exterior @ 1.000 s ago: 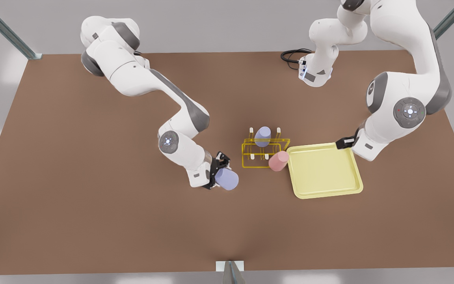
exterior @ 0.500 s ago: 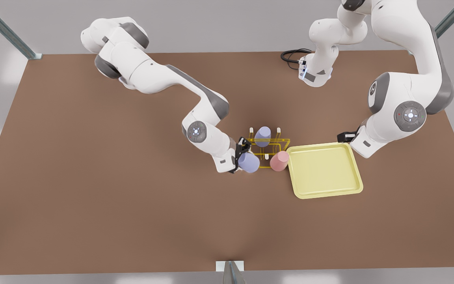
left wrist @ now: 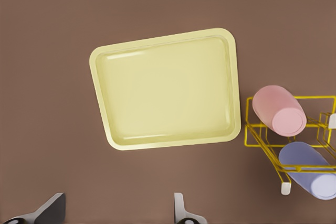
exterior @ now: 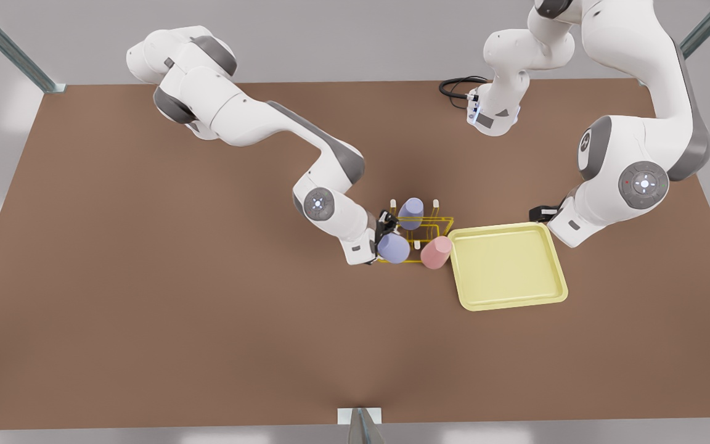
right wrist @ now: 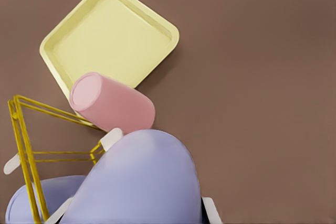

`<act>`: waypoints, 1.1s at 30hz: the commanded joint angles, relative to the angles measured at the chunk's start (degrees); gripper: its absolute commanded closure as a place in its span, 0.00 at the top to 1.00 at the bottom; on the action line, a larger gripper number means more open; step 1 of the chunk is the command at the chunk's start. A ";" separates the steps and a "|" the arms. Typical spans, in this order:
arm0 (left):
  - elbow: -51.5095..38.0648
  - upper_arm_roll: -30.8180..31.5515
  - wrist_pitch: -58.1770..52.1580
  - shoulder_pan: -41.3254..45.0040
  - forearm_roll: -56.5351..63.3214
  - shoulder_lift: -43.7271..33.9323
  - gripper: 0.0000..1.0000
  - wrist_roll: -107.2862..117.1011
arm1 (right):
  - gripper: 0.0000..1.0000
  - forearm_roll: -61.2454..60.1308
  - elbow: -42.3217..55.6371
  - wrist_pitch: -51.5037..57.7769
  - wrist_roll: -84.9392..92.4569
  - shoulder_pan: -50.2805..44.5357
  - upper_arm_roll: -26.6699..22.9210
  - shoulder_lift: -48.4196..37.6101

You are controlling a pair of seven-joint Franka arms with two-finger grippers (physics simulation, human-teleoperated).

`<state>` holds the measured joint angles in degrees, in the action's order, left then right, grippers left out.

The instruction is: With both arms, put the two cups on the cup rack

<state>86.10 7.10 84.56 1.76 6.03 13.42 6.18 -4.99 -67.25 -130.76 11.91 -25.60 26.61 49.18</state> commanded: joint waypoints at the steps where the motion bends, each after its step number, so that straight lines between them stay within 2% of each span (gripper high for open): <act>1: -0.06 0.02 0.25 0.00 0.04 -0.06 1.00 -2.84 | 0.83 0.24 -0.16 0.95 -2.59 0.03 0.02 -0.14; 9: -0.06 0.02 0.69 -0.09 0.12 0.38 1.00 -2.84 | 0.83 0.42 -0.51 0.95 -2.41 -0.24 0.02 0.12; 10: -0.06 0.02 0.69 -0.09 0.04 0.38 1.00 -2.84 | 0.84 0.42 -0.51 0.95 -2.41 -0.24 0.02 0.12; 11: -0.06 0.02 0.69 -0.09 0.12 0.38 1.00 -2.84 | 0.97 0.33 -0.51 0.95 -2.50 -0.24 0.02 0.03; 12: -0.06 0.02 0.78 -0.18 0.12 0.38 1.00 -2.84 | 1.00 0.33 -0.51 0.95 -2.50 -0.24 0.02 0.03; 16: -0.06 0.02 1.04 -0.18 0.04 0.46 1.00 -2.84 | 1.00 0.33 -0.51 1.38 -2.33 0.03 0.11 -0.05; 18: -0.06 0.02 1.04 -0.18 0.04 0.46 1.00 -2.84 | 1.00 0.24 0.11 5.51 -2.59 1.34 0.11 -1.54; 20: -0.06 -0.07 1.04 -0.18 0.04 0.46 1.00 -2.84 | 1.00 1.30 0.46 17.90 -2.77 5.38 -0.68 -7.25; 22: -0.06 0.02 1.04 -0.53 -0.05 0.46 1.00 -3.19 | 1.00 10.95 0.46 33.45 -2.68 12.33 -1.91 -15.69; 23: -0.06 0.02 1.13 -0.53 -0.05 0.46 1.00 -3.63 | 1.00 14.82 0.37 39.61 -2.85 15.14 -3.49 -19.03; 24: -0.06 -0.07 1.13 -0.53 -0.05 0.46 1.00 -3.63 | 1.00 20.10 0.11 42.69 -2.85 15.14 -8.05 -20.97; 25: -0.06 0.02 1.13 -0.53 -0.05 0.46 1.00 -3.63 | 1.00 20.11 0.28 45.15 -2.77 15.32 -11.31 -22.20; 27: -0.06 0.02 1.13 -0.53 -0.05 0.46 1.00 -3.63 | 1.00 19.58 -0.42 50.78 -2.77 17.60 -12.90 -30.10; 29: -0.06 0.02 1.13 -0.53 0.04 0.46 1.00 -3.80 | 1.00 7.54 -9.01 51.40 -2.77 19.01 -22.64 -39.50; 31: -0.41 0.02 0.95 -0.44 0.04 0.38 1.00 -6.27 | 1.00 7.97 -17.98 50.78 -3.29 19.19 -24.76 -45.83; 33: -0.76 0.10 0.87 -0.18 0.21 0.38 1.00 -6.27 | 1.00 8.15 -24.05 50.61 -12.87 19.45 -24.85 -50.23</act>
<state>85.14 7.15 85.56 1.46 6.10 13.88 2.86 4.57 -88.62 -86.50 8.38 -3.36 2.14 0.96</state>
